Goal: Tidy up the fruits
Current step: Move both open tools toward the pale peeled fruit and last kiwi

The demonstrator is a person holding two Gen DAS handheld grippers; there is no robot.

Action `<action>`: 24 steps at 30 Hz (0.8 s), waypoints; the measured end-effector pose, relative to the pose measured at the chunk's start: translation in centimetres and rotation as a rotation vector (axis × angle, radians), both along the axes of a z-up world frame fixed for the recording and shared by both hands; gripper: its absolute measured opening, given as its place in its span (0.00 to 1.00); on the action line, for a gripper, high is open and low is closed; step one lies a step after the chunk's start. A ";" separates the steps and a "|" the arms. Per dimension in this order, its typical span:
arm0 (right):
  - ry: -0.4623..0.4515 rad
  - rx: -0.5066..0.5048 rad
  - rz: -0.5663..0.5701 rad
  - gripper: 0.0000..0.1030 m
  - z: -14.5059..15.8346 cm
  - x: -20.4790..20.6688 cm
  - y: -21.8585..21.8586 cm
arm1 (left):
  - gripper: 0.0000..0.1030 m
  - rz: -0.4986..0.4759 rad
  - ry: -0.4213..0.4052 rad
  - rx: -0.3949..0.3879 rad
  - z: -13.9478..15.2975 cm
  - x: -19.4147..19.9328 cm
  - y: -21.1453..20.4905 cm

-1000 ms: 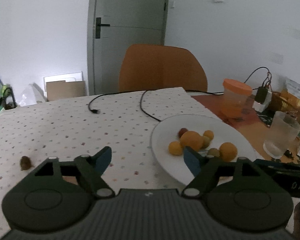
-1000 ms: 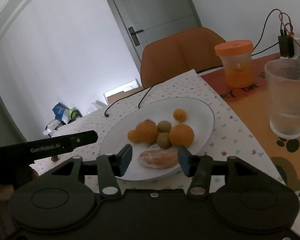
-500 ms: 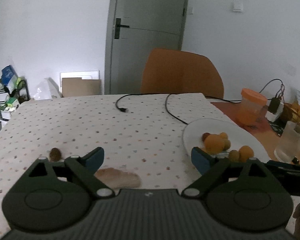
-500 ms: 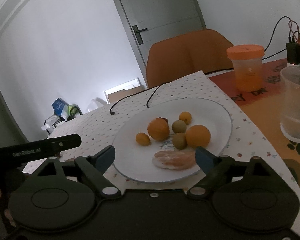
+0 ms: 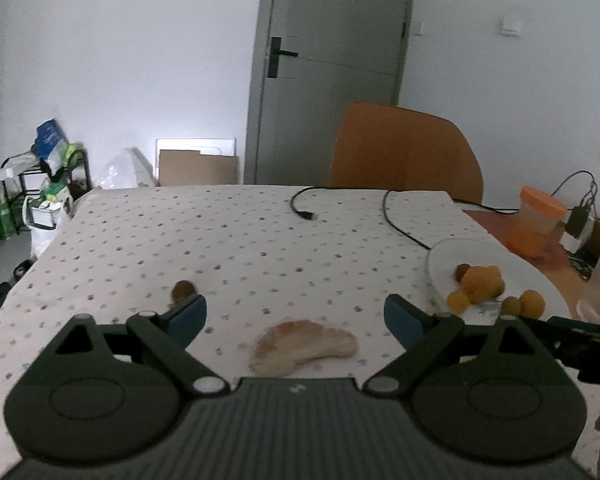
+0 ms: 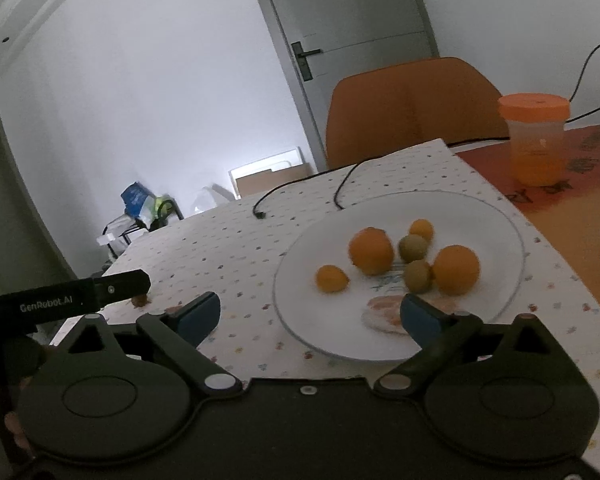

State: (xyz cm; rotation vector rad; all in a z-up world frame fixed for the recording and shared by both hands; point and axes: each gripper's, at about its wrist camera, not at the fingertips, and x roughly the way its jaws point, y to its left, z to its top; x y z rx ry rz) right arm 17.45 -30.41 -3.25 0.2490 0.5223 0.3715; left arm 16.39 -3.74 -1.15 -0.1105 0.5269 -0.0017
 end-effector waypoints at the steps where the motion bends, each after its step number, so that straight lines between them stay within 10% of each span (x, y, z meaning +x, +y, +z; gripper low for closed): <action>1: -0.002 -0.001 0.008 0.95 0.0 0.0 0.3 | 0.92 0.005 0.001 -0.002 0.0 0.0 0.4; 24: 0.014 -0.035 0.150 0.95 0.1 0.7 7.6 | 0.92 0.122 0.036 -0.039 -1.1 -1.2 7.1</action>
